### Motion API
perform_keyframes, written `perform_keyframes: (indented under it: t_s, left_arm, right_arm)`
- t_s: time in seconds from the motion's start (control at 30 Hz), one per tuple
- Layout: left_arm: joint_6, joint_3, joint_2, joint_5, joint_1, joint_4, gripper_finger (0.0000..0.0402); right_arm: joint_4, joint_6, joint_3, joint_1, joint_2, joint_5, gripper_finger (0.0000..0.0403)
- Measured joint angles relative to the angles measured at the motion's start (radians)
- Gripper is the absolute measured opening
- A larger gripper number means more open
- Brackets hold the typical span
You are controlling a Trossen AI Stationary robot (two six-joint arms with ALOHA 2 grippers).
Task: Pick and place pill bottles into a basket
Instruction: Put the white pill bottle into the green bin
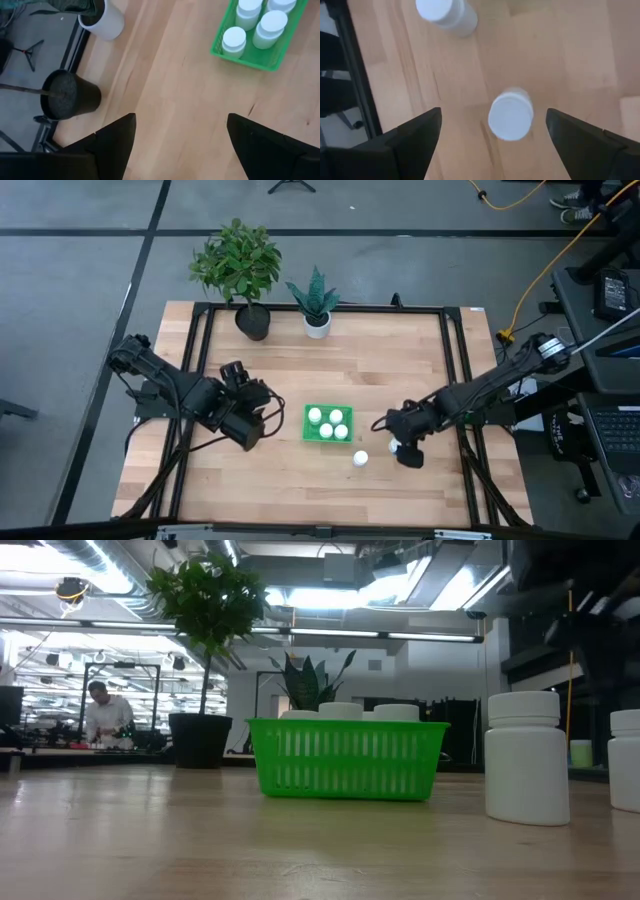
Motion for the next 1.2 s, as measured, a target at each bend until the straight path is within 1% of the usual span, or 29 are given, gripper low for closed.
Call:
perform_keyframes:
  t_s: [0.2, 0.3, 0.57, 0.83, 1.0, 1.07, 1.2]
  left_arm:
    - [0.016, 0.000, 0.000, -0.018, -0.003, 0.000, 0.0307]
    - [0.018, 0.000, 0.000, -0.021, -0.003, 0.000, 0.0307]
    - [0.018, 0.000, 0.000, -0.038, -0.004, 0.000, 0.0307]
    - [0.017, 0.000, 0.000, -0.044, -0.004, 0.005, 0.0307]
    - [0.015, 0.000, 0.000, -0.046, -0.004, 0.010, 0.0307]
    - [0.015, 0.000, 0.000, -0.046, -0.004, 0.012, 0.0307]
    - [0.016, 0.000, 0.000, -0.046, -0.004, 0.034, 0.0307]
  right_arm:
    - [-0.011, 0.016, 0.000, 0.008, 0.038, 0.003, 0.0359]
    - [-0.030, 0.009, 0.000, 0.007, 0.062, 0.024, 0.0359]
    - [-0.036, -0.061, 0.000, 0.007, 0.128, 0.044, 0.0359]
    - [-0.017, -0.089, 0.000, 0.007, 0.182, 0.044, 0.0359]
    - [-0.013, -0.099, 0.000, 0.007, 0.208, 0.044, 0.0348]
    - [0.025, -0.104, -0.014, 0.007, 0.214, 0.040, 0.0340]
    - [0.103, -0.060, -0.080, 0.007, 0.216, -0.013, 0.0320]
